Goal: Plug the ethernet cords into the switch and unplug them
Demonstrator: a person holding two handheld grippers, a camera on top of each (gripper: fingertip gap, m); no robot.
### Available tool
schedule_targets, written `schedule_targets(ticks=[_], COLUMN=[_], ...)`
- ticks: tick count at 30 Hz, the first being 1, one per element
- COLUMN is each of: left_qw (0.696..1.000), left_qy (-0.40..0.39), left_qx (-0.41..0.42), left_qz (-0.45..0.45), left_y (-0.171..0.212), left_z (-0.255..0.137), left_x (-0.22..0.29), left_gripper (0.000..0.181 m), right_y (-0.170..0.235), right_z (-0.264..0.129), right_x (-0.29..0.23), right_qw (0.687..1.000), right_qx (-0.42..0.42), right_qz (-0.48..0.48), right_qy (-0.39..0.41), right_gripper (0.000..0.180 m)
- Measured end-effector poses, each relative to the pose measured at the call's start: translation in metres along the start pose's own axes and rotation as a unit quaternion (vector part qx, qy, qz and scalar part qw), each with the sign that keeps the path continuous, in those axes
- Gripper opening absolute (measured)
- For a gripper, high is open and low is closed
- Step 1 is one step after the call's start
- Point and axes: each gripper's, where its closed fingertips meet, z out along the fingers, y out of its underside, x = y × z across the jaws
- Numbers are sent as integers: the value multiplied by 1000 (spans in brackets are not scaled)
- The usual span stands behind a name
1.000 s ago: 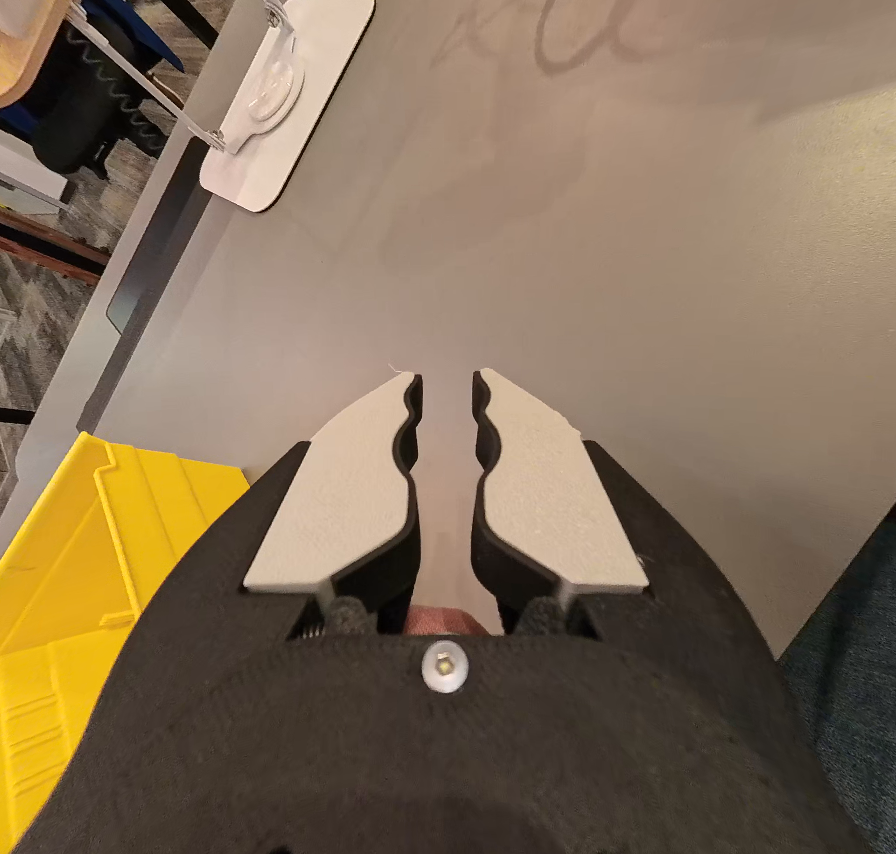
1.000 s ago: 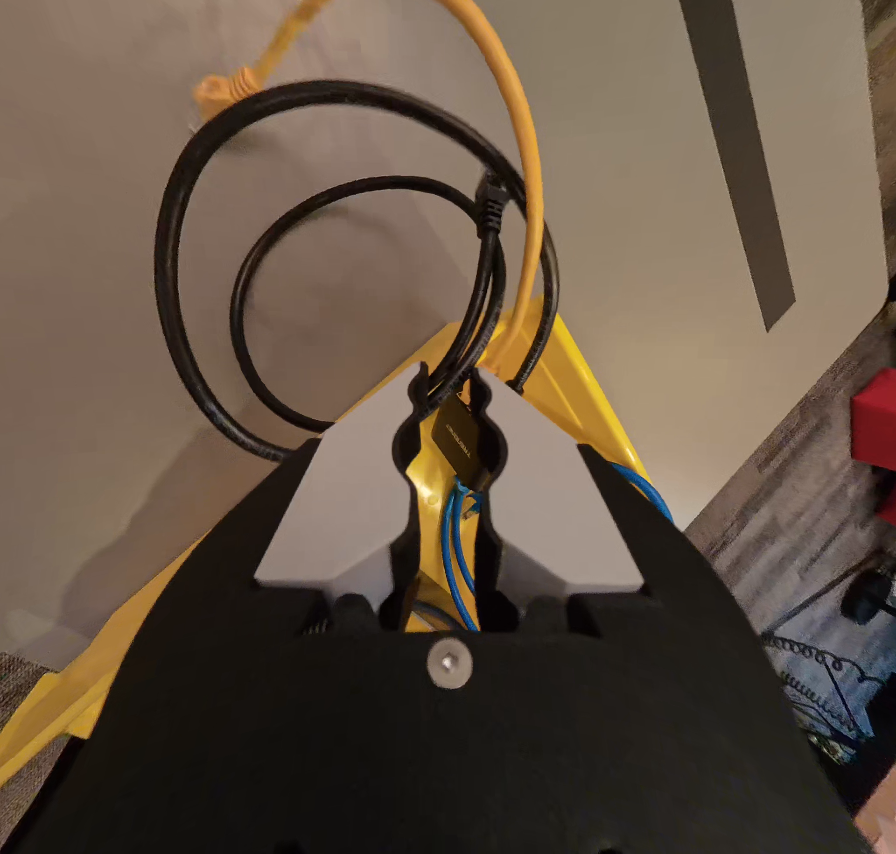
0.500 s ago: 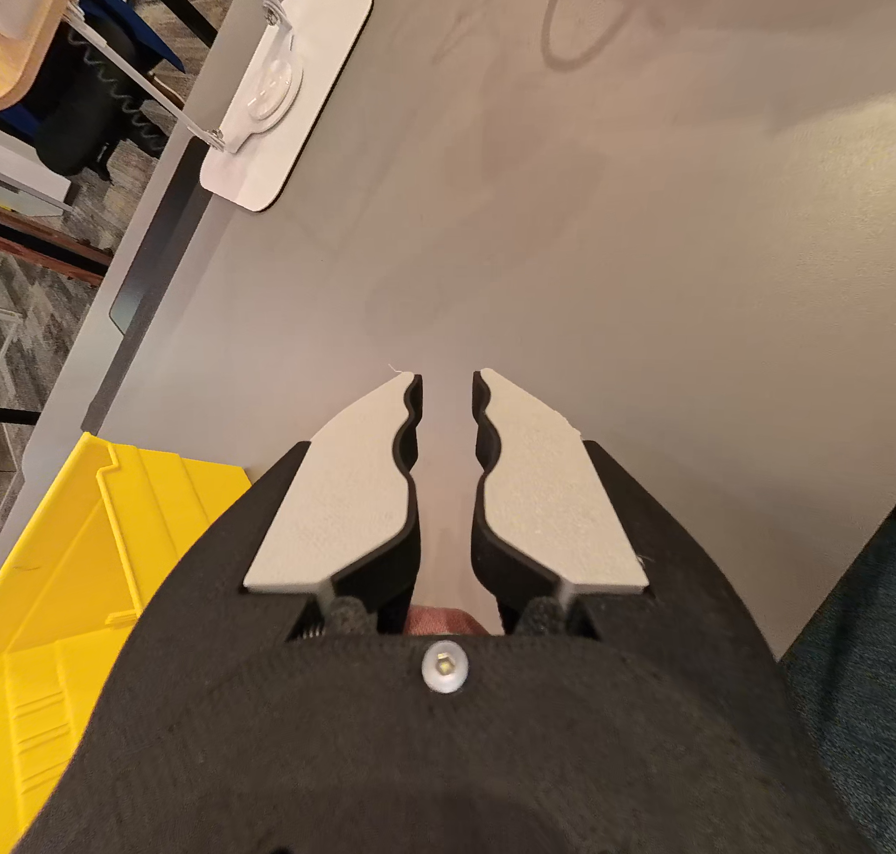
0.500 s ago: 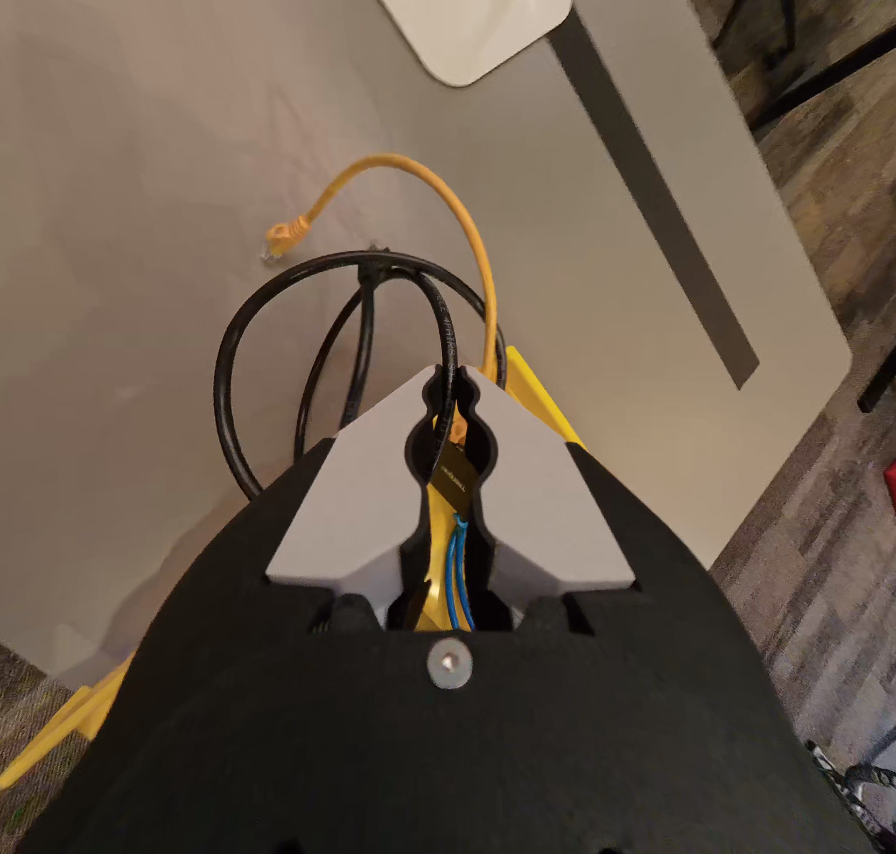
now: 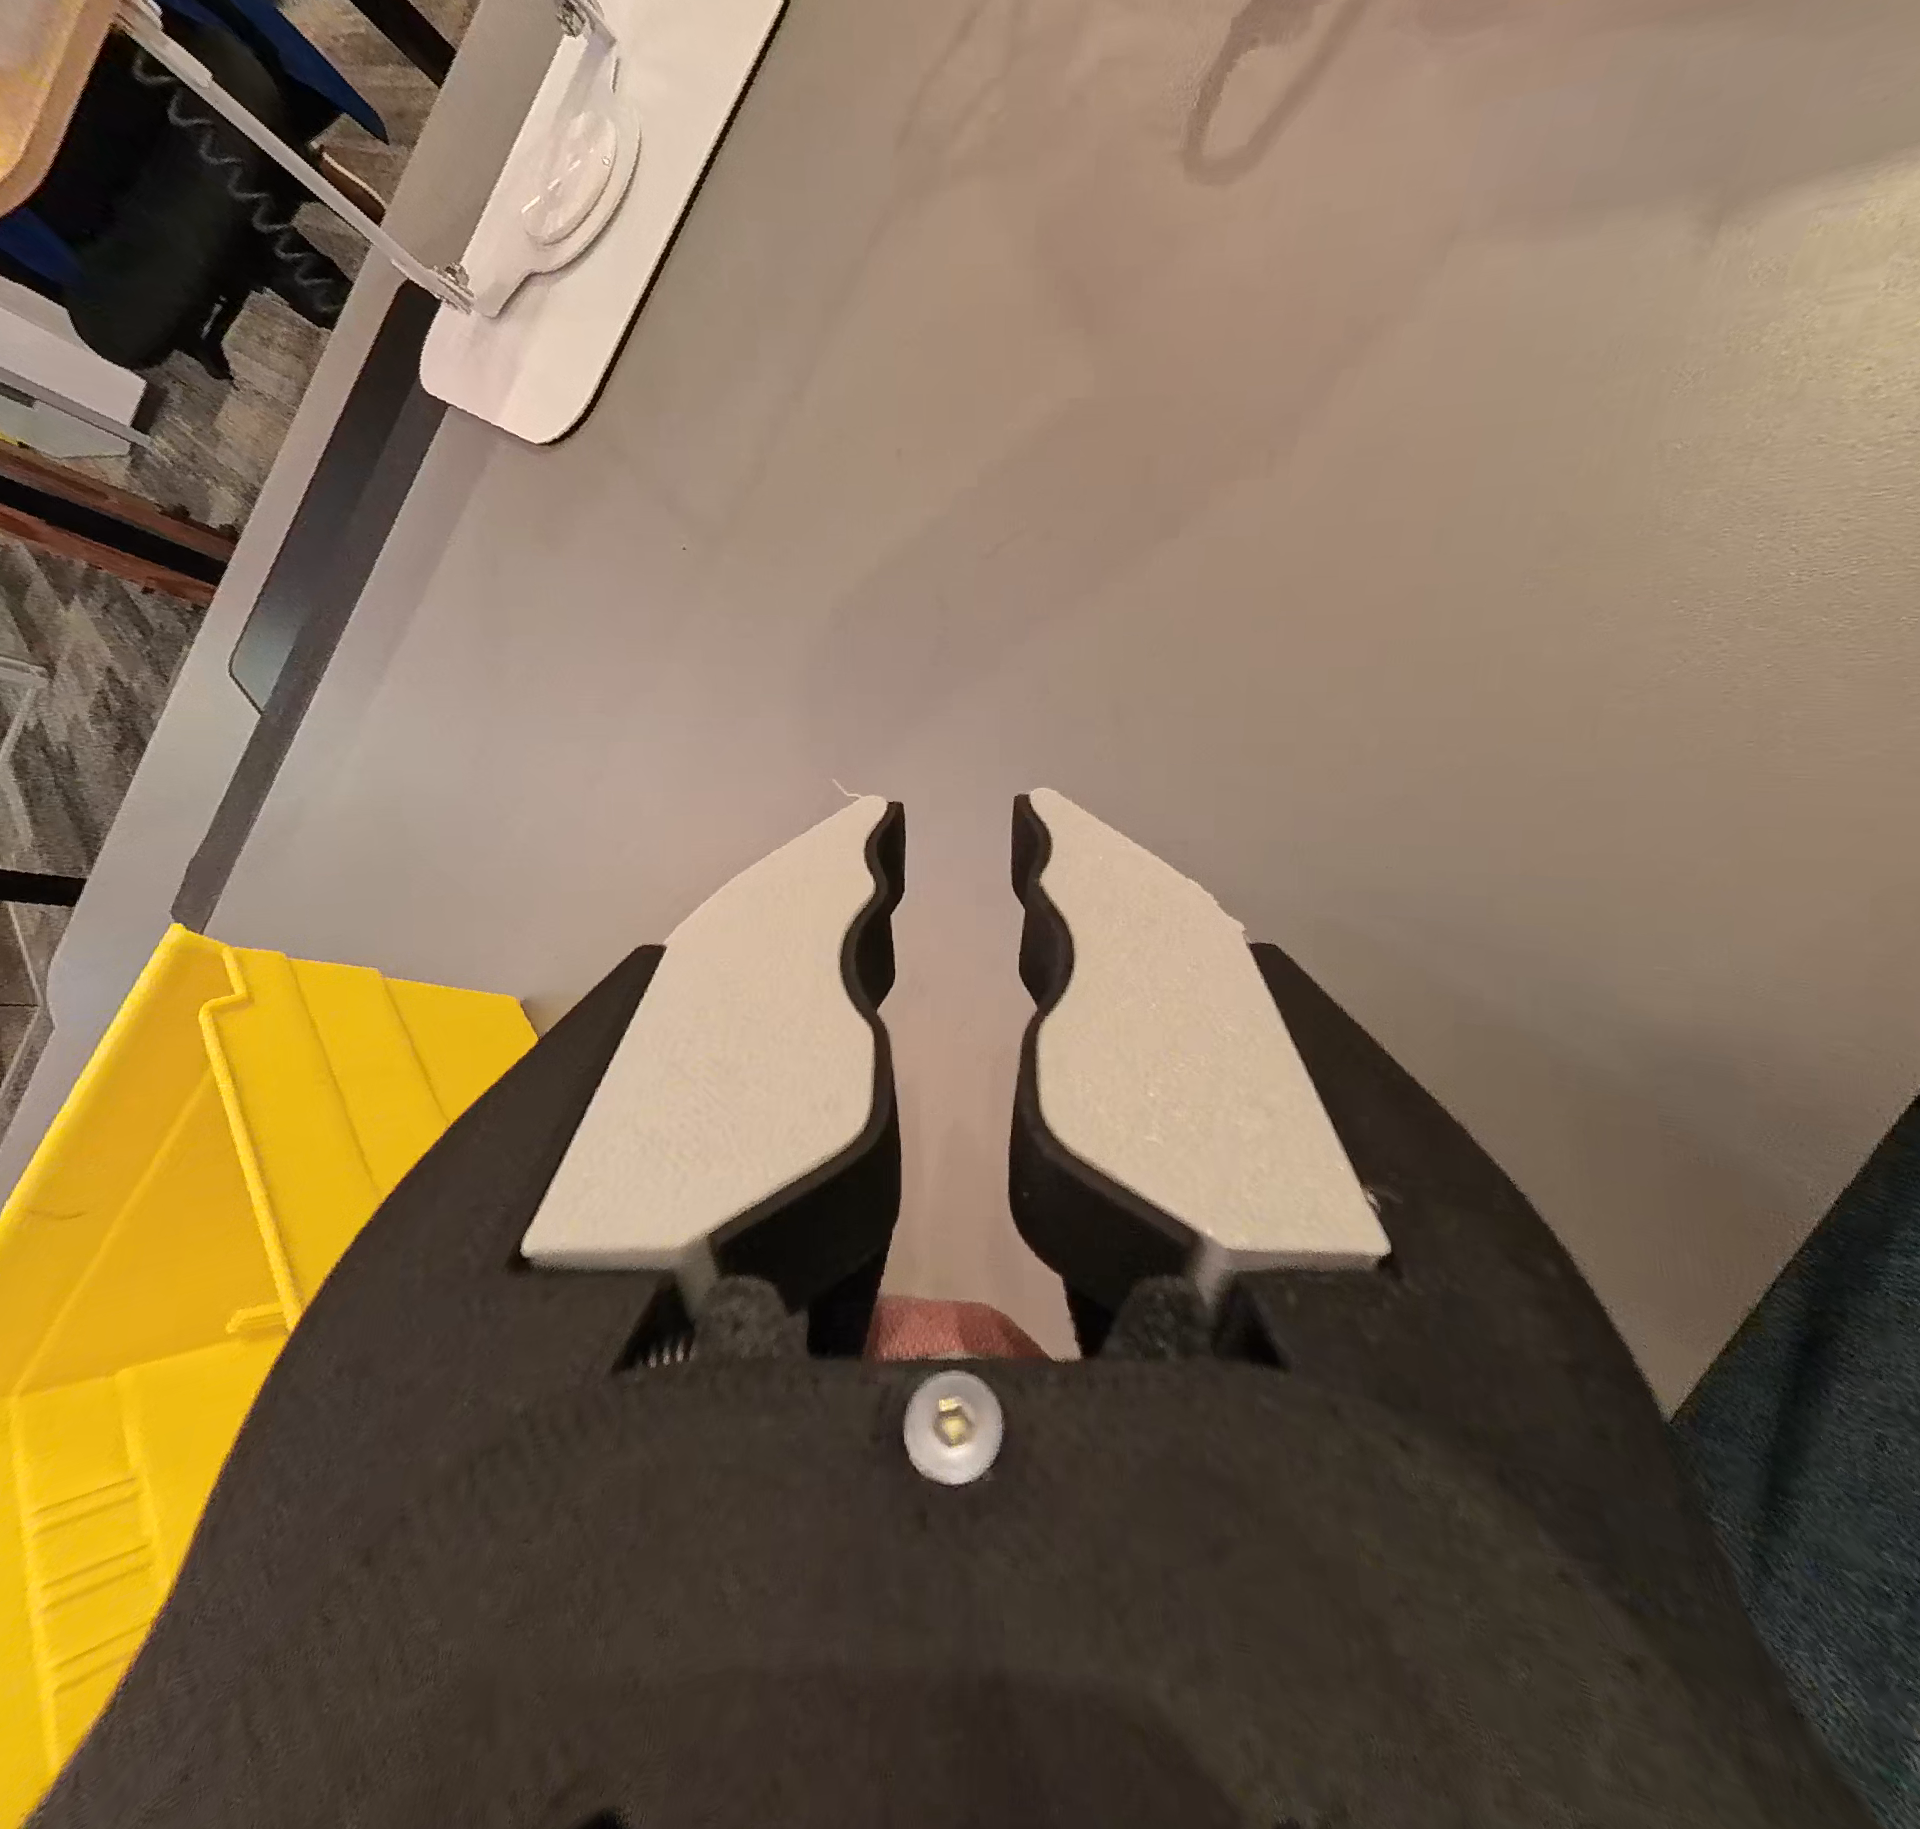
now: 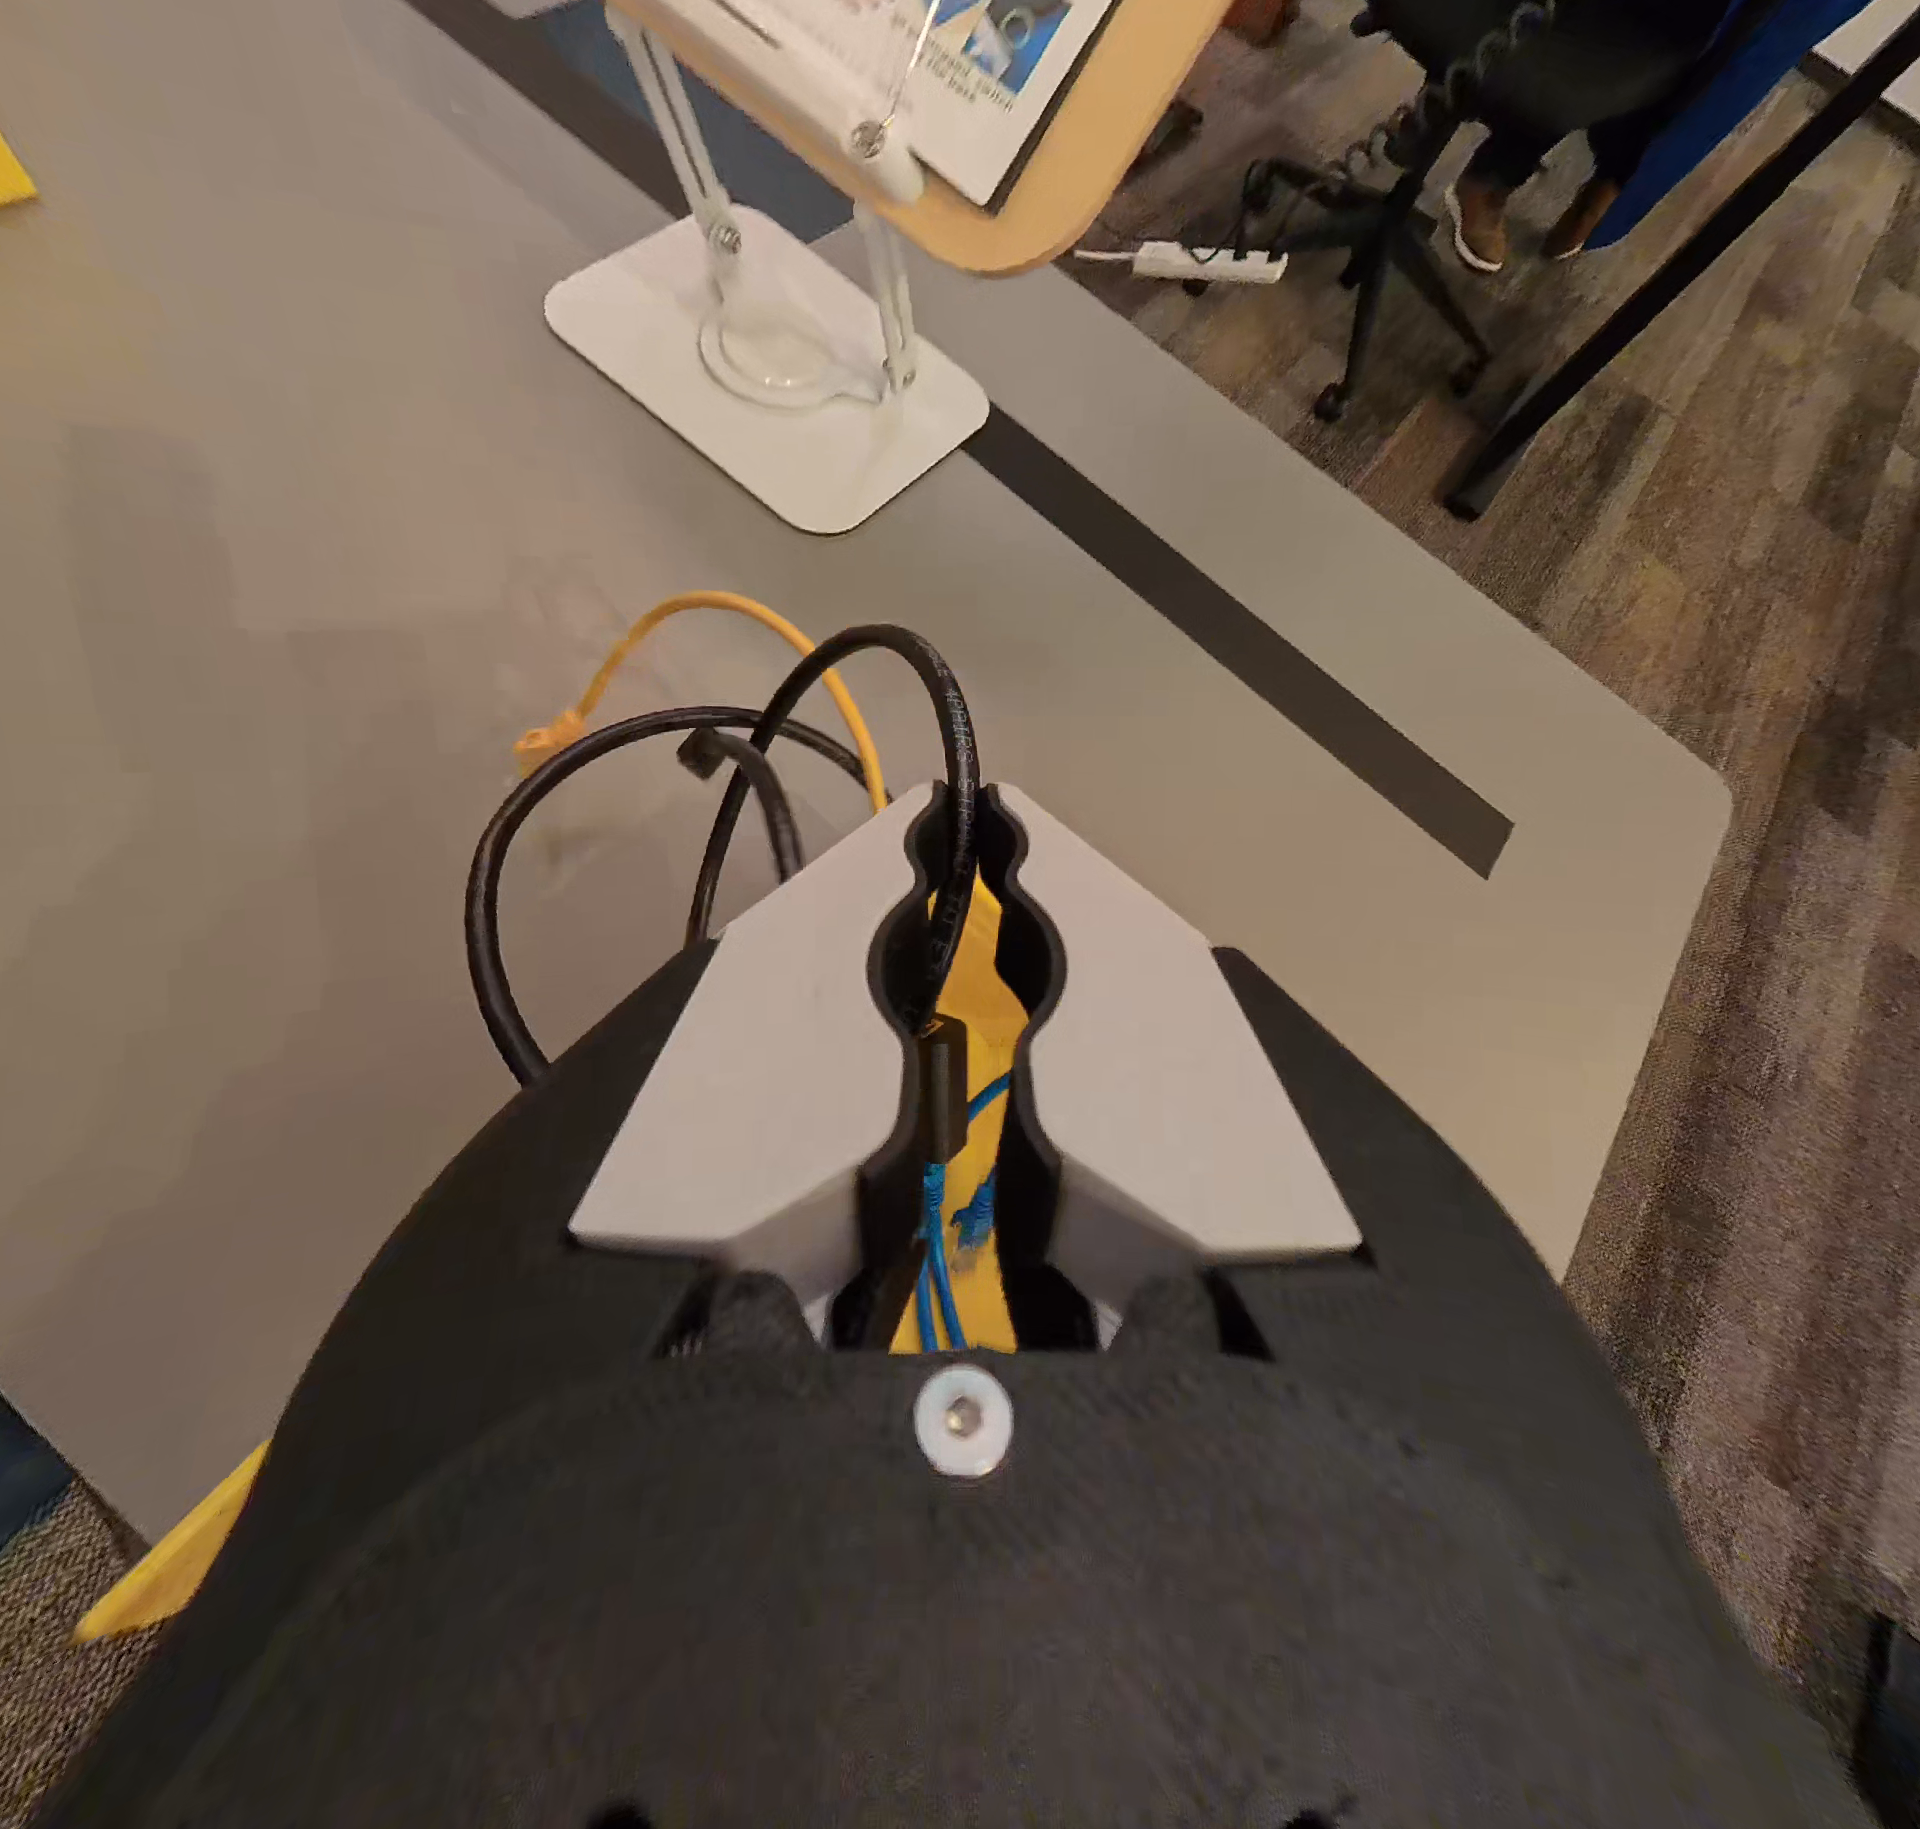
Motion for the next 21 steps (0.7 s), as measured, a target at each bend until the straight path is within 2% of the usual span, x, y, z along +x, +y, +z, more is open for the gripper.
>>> schedule_targets(ticks=[3,8,21], left_qw=[1000,1000,1000], left_qy=[-1,-2,2], left_qx=[0,0,-2], left_qz=[1,-1,0], left_y=[0,1,1], left_z=[-1,-1,1], left_x=[0,-2,2], left_gripper=[19,19,19], right_y=[0,26,135], right_z=[-6,-9,30], right_x=[17,32,18], right_qw=[1000,999,971], right_qx=[14,-25,-206], right_qz=[-1,-28,-114], right_qy=[8,26,46], right_gripper=[1,1,2])
